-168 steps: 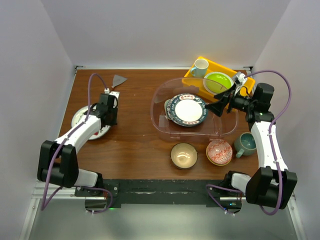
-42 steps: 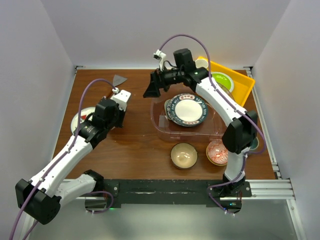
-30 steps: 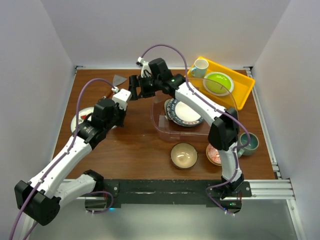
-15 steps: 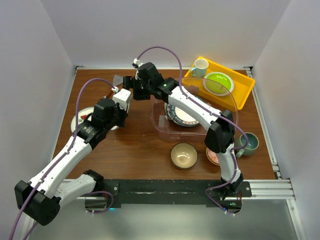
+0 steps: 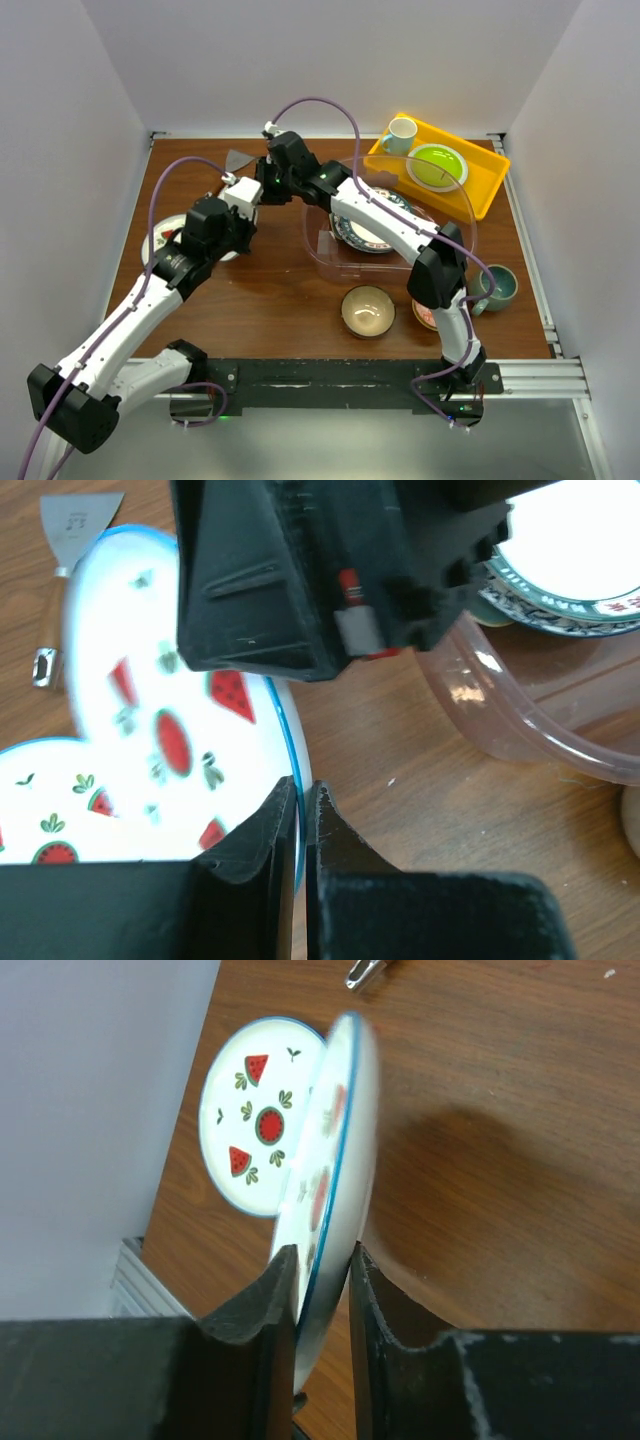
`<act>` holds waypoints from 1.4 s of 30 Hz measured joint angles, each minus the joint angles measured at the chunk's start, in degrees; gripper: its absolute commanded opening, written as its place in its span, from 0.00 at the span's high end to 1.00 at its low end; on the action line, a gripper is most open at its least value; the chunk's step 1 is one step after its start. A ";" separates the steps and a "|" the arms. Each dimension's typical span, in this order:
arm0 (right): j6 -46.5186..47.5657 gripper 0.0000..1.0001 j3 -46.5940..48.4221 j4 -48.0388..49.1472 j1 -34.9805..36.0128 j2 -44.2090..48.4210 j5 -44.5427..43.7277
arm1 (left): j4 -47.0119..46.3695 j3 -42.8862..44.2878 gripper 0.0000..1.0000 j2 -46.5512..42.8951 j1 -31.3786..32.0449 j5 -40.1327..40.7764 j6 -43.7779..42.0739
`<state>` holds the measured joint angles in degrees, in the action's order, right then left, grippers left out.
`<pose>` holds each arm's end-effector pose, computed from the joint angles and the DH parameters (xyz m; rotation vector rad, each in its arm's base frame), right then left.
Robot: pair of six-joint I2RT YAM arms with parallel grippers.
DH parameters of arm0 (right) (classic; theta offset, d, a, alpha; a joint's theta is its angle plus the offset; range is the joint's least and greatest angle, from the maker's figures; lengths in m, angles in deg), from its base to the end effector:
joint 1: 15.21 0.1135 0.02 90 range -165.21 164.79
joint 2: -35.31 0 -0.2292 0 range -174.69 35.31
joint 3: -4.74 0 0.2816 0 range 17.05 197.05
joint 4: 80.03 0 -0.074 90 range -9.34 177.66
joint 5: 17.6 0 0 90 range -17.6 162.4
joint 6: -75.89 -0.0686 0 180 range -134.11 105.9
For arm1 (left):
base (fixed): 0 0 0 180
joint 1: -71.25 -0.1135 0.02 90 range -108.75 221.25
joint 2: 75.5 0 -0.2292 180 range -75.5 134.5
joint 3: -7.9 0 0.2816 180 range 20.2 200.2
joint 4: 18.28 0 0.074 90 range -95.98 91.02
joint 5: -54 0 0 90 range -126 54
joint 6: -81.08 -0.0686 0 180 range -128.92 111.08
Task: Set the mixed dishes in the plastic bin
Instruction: Pick up the plate at the center of the board, then place the plate in the plastic bin.
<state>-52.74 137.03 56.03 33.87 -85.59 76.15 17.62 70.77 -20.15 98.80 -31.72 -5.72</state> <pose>0.3463 0.4063 0.2891 -0.2501 2.2830 0.9261 0.2632 -0.1315 0.2712 0.3922 2.0369 -0.2532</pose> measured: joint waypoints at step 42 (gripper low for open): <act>-1.07 1.00 -21.14 4.33 -20.28 24.85 18.99 | -5.95 0.87 0.14 -14.69 0.48 8.81 2.10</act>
<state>-53.81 115.89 60.35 13.59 -60.74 95.14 11.67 71.64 -34.84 99.28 -22.92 -3.62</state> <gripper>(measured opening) 0.122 0.851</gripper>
